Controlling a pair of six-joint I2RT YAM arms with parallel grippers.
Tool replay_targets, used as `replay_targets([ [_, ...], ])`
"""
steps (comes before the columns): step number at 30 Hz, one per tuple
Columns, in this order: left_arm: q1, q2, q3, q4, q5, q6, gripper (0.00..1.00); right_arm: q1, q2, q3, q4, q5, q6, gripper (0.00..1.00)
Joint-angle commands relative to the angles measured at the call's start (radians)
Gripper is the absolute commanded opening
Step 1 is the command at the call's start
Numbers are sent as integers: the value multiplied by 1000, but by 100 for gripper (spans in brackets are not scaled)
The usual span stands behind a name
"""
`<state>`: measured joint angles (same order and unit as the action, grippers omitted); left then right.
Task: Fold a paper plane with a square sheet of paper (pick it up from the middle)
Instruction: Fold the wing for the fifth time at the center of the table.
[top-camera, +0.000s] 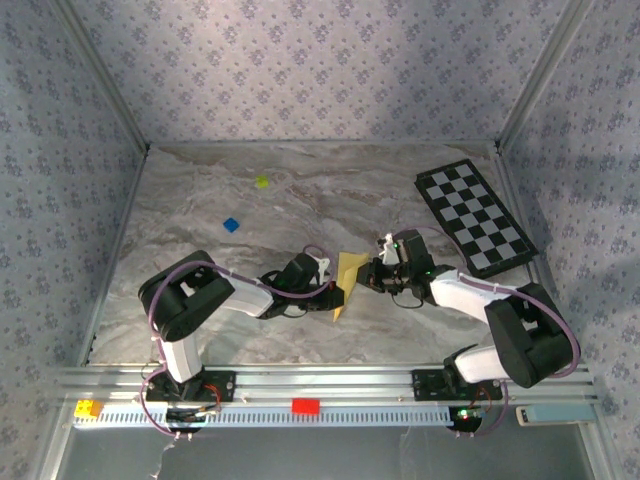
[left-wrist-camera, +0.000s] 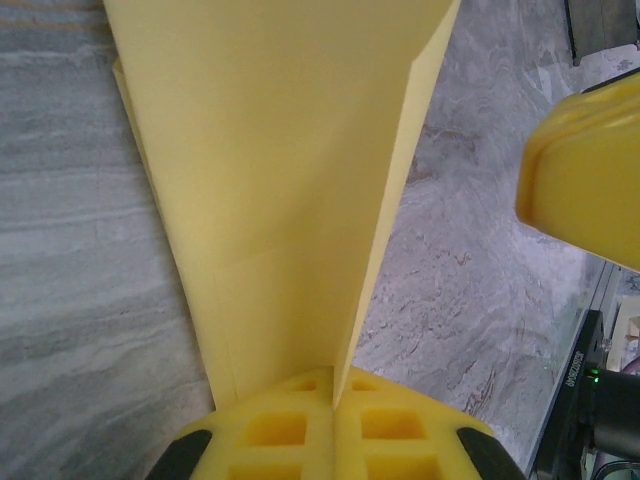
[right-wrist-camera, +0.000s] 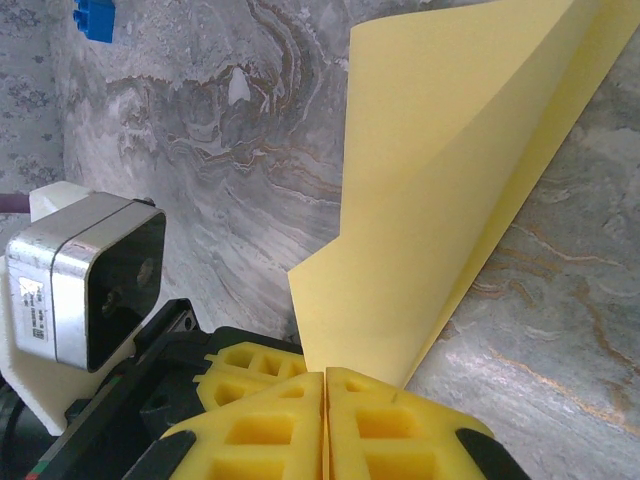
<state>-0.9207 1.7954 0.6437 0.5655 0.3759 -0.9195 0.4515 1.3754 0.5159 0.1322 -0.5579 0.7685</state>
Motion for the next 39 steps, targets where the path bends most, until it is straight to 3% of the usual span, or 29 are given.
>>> replay_targets([
  [1, -1, 24, -13, -3, 20, -13, 2, -4, 7, 26, -9, -3, -17, 10],
  [14, 4, 43, -26, 32, 38, -32, 2, -8, 25, 24, 46, -56, 4, 8],
  [39, 34, 54, -110, 161, 83, -103, 0, -34, 215, 99, 108, -136, -20, 6],
])
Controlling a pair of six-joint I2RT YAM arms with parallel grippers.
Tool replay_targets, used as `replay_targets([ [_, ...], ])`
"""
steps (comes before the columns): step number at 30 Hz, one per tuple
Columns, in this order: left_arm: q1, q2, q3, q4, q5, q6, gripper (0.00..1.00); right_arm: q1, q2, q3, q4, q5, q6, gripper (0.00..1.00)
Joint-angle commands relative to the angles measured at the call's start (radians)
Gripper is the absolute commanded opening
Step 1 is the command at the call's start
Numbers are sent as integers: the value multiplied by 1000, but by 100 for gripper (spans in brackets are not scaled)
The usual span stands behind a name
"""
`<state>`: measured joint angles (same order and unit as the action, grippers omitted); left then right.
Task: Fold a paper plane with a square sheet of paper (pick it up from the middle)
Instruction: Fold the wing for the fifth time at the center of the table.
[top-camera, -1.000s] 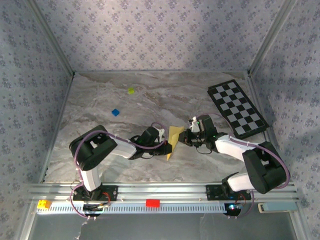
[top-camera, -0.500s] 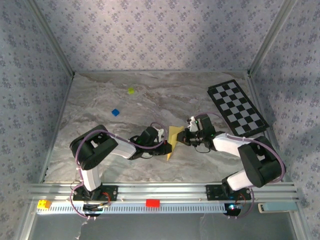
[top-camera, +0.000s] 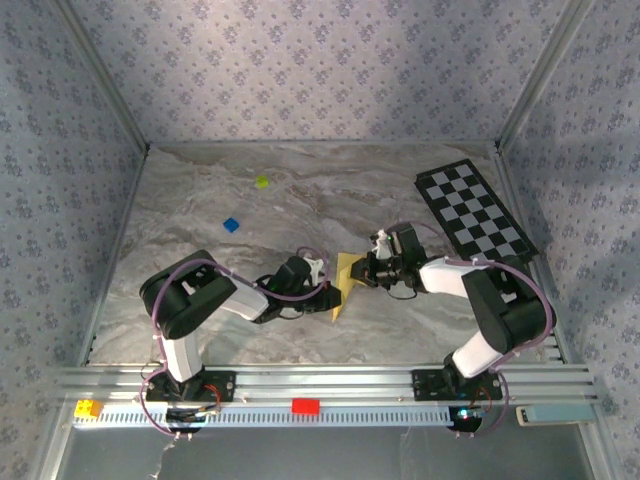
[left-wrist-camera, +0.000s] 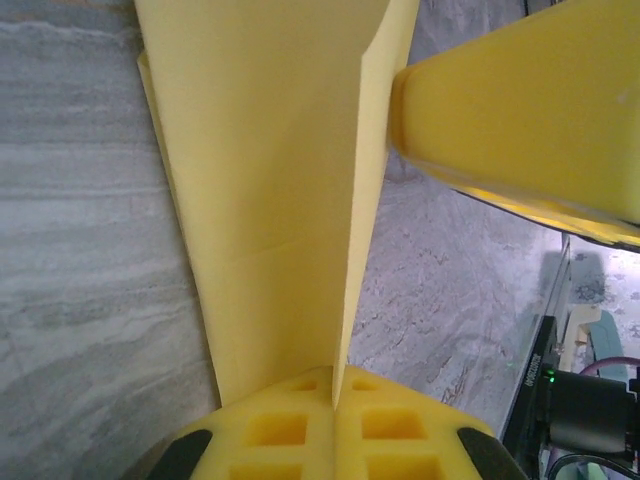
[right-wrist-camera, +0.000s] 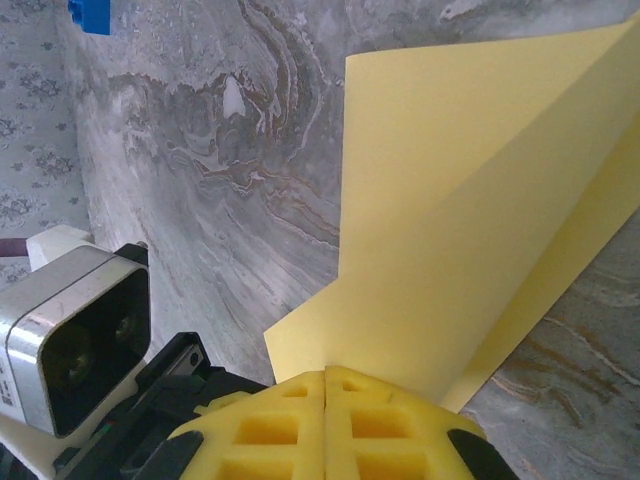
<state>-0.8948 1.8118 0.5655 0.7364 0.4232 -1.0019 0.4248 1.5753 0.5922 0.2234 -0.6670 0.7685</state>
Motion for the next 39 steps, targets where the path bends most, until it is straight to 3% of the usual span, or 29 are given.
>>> replay_targets([
  [1, 10, 41, -33, -6, 38, -26, 0, -6, 18, 24, 20, -30, -19, 6],
  [39, 39, 119, -44, -37, 33, -126, 0, -14, 171, 66, 84, -72, -14, 6],
])
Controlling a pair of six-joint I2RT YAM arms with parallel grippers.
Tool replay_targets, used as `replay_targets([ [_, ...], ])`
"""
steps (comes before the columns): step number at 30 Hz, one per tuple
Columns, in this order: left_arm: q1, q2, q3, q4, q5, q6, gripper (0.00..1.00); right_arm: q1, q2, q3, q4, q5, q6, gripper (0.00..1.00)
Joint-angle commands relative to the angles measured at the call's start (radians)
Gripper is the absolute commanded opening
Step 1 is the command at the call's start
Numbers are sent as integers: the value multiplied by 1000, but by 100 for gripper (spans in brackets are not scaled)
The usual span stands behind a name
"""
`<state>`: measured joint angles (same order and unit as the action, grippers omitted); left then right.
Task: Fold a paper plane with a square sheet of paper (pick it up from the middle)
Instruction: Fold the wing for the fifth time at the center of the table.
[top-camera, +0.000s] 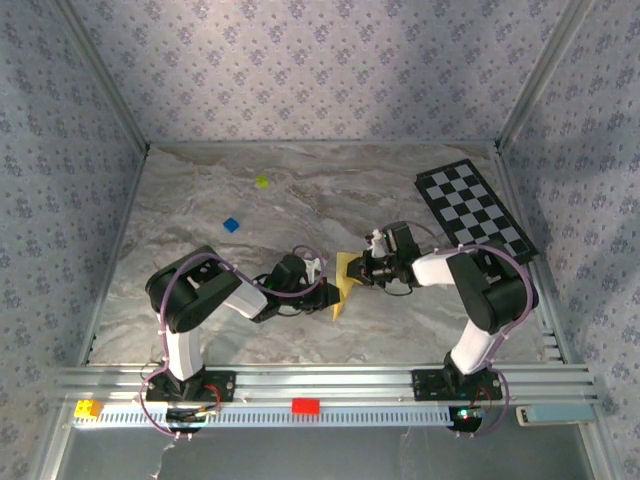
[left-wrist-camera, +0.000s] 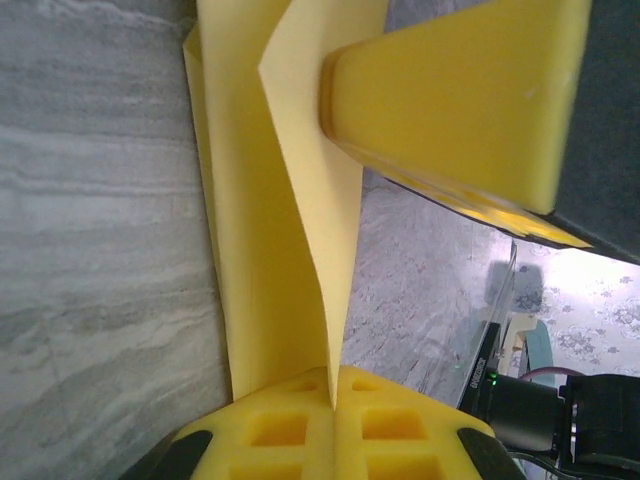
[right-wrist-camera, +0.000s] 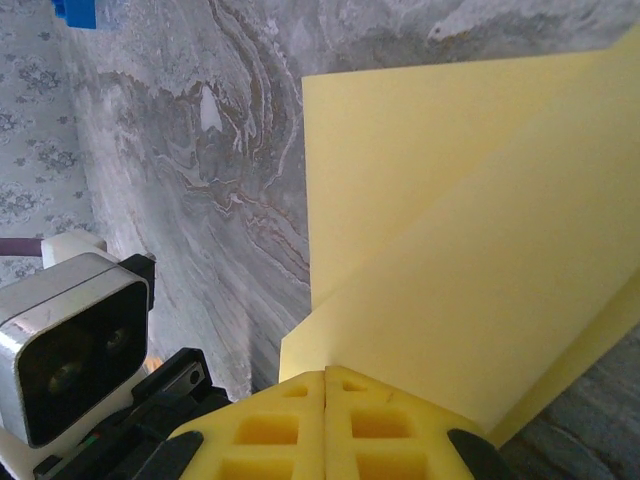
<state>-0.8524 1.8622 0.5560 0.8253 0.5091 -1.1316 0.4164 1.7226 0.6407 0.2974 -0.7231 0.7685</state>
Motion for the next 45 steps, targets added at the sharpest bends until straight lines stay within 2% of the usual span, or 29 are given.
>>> replay_targets([
  [1, -3, 69, -34, -125, -54, 4, 0, -5, 28, 18, 11, -16, -15, 6],
  [8, -2, 68, -34, -150, -58, 9, 0, -7, 71, 14, 14, -10, -18, 7],
  [13, -2, 52, -33, -156, -40, 13, 11, -10, 95, 4, 11, 3, -17, 7],
  [17, -14, 22, -17, -193, -20, 27, 16, -10, 94, 0, 9, 9, -12, 7],
  [20, -26, -4, -4, -243, -23, 45, 16, -10, 92, 0, -1, 16, -16, 7],
  [29, -40, -31, -8, -284, -24, 61, 6, -10, 94, 3, -19, 21, -23, 7],
  [33, -43, -32, -9, -285, -11, 62, 13, -8, 94, 2, -24, 24, -26, 7],
  [36, -50, -44, -17, -286, -9, 61, 14, -8, 94, 2, -30, 25, -29, 7],
  [42, -57, -68, -20, -318, -20, 73, 7, -8, 95, 5, -38, 30, -31, 7],
  [45, -61, -77, -25, -336, -24, 75, 7, -8, 95, 9, -53, 32, -40, 7],
])
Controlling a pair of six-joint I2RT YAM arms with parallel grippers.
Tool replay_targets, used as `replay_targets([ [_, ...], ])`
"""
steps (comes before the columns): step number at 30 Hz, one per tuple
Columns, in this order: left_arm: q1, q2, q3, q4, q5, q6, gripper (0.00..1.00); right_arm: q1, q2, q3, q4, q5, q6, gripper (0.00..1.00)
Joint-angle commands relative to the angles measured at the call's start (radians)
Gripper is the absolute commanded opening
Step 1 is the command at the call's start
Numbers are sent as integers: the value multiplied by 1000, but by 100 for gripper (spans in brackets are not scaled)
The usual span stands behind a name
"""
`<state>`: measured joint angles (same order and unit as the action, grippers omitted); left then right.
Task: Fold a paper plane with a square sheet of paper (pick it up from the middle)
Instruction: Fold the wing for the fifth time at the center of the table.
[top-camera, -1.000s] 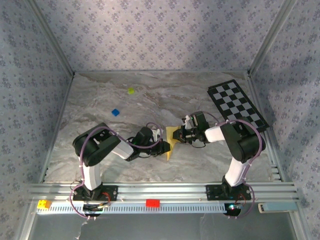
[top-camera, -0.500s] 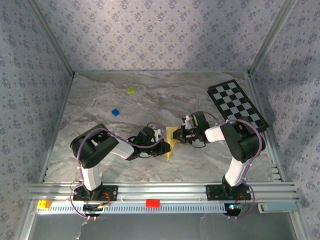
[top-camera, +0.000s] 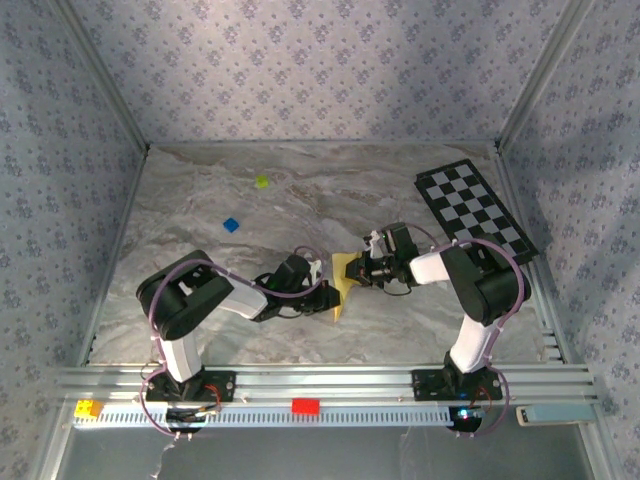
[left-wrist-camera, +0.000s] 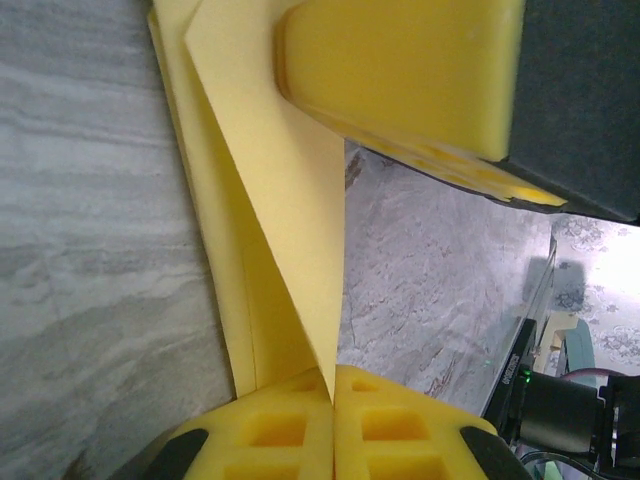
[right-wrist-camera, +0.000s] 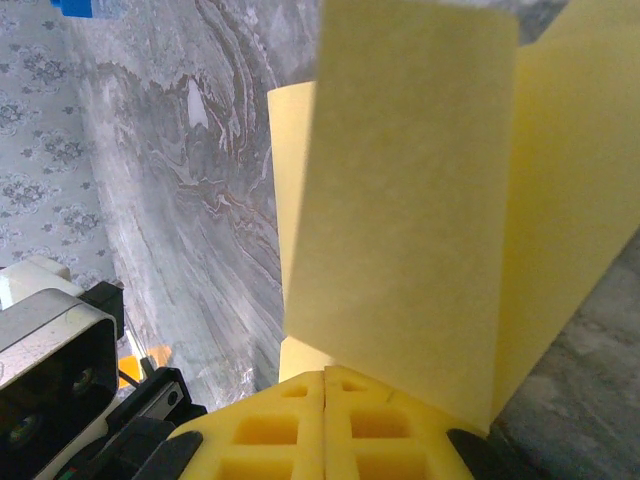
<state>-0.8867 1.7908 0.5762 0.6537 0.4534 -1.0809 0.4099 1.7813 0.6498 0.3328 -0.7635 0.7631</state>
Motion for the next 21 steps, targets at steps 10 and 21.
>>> replay_targets([
  [10, -37, -49, -47, -200, 31, 44, 11, -2, 32, 1, -99, 76, -39, 7],
  [21, -59, -50, -24, -275, 37, 92, 4, -1, 35, -1, -107, 85, -41, 7],
])
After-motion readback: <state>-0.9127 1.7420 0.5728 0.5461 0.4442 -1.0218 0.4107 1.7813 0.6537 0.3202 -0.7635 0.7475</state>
